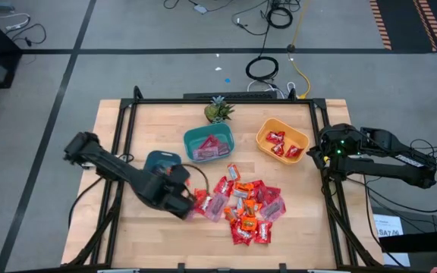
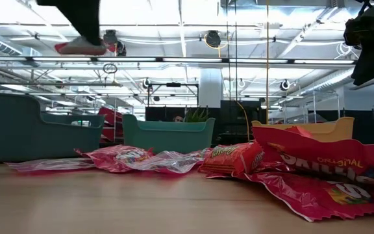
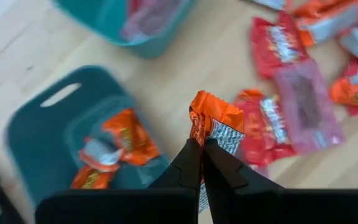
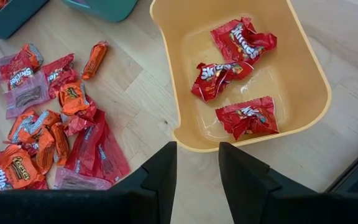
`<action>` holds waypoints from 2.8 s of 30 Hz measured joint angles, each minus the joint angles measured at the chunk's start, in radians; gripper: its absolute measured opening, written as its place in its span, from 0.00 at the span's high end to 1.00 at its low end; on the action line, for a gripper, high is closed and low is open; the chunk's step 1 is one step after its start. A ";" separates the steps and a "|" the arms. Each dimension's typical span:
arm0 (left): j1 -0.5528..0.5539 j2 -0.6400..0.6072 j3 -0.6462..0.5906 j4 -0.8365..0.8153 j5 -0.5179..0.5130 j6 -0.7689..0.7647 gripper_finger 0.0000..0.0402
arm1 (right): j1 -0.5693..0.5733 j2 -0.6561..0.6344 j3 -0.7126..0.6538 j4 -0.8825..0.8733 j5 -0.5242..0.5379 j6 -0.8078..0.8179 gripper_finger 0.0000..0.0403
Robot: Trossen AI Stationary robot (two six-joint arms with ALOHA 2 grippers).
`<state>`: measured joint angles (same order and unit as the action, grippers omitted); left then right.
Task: Sort candy
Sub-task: Put the orange chocolate into the blue bin, then put the pink candy into the light blue bin
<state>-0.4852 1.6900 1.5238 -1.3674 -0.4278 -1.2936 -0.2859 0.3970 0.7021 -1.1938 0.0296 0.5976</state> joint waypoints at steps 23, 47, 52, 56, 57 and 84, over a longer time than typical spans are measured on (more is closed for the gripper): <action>0.007 -0.400 -0.396 0.041 -0.078 -0.342 0.96 | 0.000 0.000 0.000 0.000 0.002 0.000 0.72; 0.007 -0.398 -0.396 0.042 -0.161 -0.322 0.80 | 0.000 0.000 0.000 0.000 0.002 0.001 0.72; 0.007 -0.398 -0.396 0.048 -0.161 -0.322 0.80 | 0.000 0.000 0.000 0.000 0.002 0.000 0.72; 0.007 -0.398 -0.396 0.072 -0.161 -0.323 0.80 | 0.000 0.000 0.000 0.000 0.002 -0.001 0.72; 0.007 -0.398 -0.396 0.084 -0.161 -0.323 0.80 | 0.000 0.000 0.000 0.000 0.002 -0.001 0.72; 0.007 -0.375 -0.396 0.470 -0.077 0.422 0.80 | 0.000 0.000 0.000 -0.001 -0.001 -0.053 0.72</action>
<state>-0.4782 1.3147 1.1275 -0.8974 -0.5045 -0.8712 -0.2859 0.3973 0.7021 -1.1946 0.0284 0.5446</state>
